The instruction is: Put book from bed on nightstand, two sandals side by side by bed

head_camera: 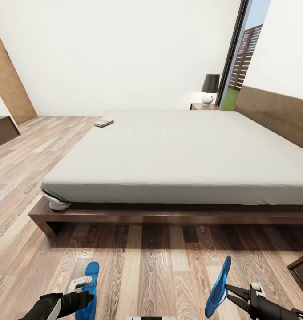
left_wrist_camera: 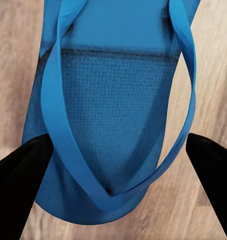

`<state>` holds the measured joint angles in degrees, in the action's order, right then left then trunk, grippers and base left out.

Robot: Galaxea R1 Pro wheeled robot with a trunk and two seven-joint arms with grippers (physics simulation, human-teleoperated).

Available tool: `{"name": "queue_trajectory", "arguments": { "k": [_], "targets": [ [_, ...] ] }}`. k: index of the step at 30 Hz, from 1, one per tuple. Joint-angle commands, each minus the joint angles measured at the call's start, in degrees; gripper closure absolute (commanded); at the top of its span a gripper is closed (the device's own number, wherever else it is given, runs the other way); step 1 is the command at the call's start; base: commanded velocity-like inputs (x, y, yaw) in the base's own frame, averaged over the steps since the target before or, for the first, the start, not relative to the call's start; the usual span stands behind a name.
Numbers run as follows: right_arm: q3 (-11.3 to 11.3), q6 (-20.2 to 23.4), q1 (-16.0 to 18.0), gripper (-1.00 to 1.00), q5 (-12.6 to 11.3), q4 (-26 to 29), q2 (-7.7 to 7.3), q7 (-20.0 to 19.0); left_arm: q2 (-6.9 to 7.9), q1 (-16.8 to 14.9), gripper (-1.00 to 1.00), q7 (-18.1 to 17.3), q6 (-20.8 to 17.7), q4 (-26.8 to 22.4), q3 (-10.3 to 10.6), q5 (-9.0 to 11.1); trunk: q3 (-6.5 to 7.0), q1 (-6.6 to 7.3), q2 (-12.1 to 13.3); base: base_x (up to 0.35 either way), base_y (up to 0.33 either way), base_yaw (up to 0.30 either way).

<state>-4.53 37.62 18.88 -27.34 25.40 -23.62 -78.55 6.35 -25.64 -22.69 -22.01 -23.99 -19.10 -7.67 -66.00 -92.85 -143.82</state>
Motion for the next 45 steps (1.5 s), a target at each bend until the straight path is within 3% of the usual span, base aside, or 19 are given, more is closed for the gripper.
{"name": "queue_trajectory", "arguments": {
  "k": [1, 22, 34, 38, 45],
  "targets": [
    [-0.01, 0.53, 0.02, 1.00, -0.18, 0.00, -0.01, -0.08, -0.07, -0.03, 1.00, -0.46, -0.31, -0.10, -0.46, -0.59, -0.05, 0.01, -0.02, 0.000, 0.000, 0.000],
    [0.04, 0.44, 0.02, 1.00, 0.00, -0.17, 0.06, 0.32, -0.04, -0.03, 1.00, -0.43, -0.31, -0.10, -0.50, -0.59, -4.70, -0.53, -0.30, 0.000, 0.000, 0.000],
    [0.04, 0.44, 0.02, 1.00, -0.09, -0.18, 0.06, 0.27, -0.02, -0.03, 1.00, -0.51, -0.25, -0.10, -0.57, -0.57, -4.70, -0.53, -0.30, 0.035, 0.000, 0.000],
    [0.04, 0.44, 0.02, 1.00, -0.09, -0.18, 0.06, 0.26, -0.02, -0.03, 1.00, -0.51, 2.18, -0.10, -0.59, -0.52, -4.70, -0.53, -0.30, 0.087, 0.013, 0.000],
    [0.04, 0.44, 0.02, 1.00, -0.01, -0.18, 0.06, 0.29, 0.03, 0.02, 1.00, -0.52, 2.76, -0.10, -0.59, -0.53, -4.70, -0.53, -0.30, 0.231, 0.167, 0.000]
  ]
}}
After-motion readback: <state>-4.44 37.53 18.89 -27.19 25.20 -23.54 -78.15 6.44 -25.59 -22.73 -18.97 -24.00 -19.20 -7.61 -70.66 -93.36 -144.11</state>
